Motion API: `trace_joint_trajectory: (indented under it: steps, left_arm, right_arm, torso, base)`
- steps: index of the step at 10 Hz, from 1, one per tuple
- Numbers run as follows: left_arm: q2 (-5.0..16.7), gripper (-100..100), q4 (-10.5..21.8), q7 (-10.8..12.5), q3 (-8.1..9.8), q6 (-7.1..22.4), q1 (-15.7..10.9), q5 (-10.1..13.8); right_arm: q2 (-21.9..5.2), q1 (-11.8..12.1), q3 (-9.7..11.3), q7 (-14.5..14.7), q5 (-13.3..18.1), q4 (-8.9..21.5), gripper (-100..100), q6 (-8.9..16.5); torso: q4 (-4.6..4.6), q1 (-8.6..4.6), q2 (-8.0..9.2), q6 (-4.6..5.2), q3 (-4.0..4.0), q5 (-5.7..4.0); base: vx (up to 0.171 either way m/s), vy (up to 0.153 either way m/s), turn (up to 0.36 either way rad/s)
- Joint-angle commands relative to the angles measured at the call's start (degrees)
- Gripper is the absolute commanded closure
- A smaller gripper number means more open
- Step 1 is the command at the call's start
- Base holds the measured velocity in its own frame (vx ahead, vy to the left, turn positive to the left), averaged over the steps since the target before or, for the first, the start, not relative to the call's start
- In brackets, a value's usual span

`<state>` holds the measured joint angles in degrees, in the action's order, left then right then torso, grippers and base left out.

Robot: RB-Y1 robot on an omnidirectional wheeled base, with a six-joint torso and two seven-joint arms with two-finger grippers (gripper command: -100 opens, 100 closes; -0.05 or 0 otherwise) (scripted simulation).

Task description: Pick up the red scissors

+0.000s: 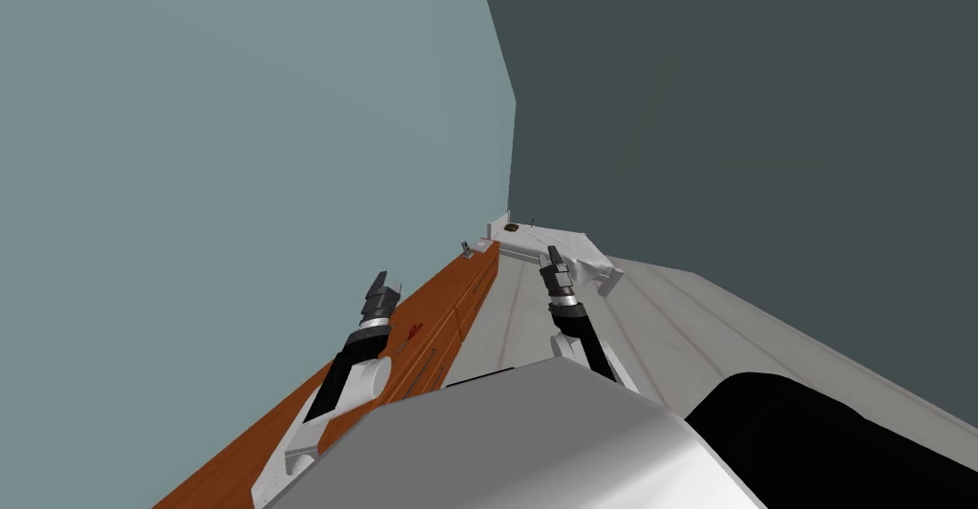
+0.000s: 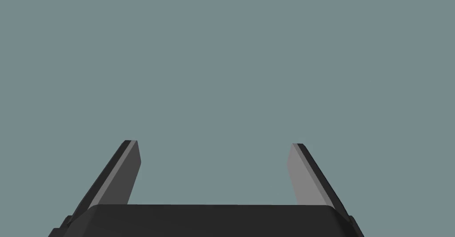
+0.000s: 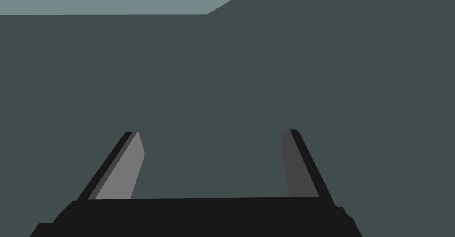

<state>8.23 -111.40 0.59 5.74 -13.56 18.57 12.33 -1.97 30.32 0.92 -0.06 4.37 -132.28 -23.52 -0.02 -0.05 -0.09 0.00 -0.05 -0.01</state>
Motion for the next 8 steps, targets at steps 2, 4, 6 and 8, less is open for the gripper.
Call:
trace_joint_trajectory:
  steps: [2,4,6,8]
  left_arm:
    - [0.5,-100,4.1,1.1,1.16,3.2,-2.4,1.5]
    - [1.1,-100,7.0,2.0,2.13,5.3,-4.0,2.7]
    - [1.6,-100,10.4,2.9,3.13,7.5,-5.7,3.9]
    - [2.1,-100,13.1,3.8,4.14,9.8,-7.4,5.1]
  right_arm:
    - [0.0,0.0,0.0,0.0,0.0,0.0,0,0.0]
    - [0.0,0.0,0.0,0.0,0.0,0.0,0,0.0]
    - [0.0,0.0,0.0,0.0,0.0,0.0,0,0.0]
    - [0.0,0.0,0.0,0.0,0.0,0.0,0,0.0]
  torso:
    - [0.00,0.00,0.01,-0.01,0.00,0.00]
    - [0.00,0.00,0.01,-0.02,0.00,0.00]
    - [0.00,0.02,0.01,-0.03,0.01,0.00]
    - [0.01,0.02,0.04,-0.03,0.02,0.00]
  base:
    - [0.021,-0.012,-0.087]
    - [0.023,-0.011,-0.096]
    - [0.018,-0.007,-0.067]
    - [0.015,-0.005,-0.088]
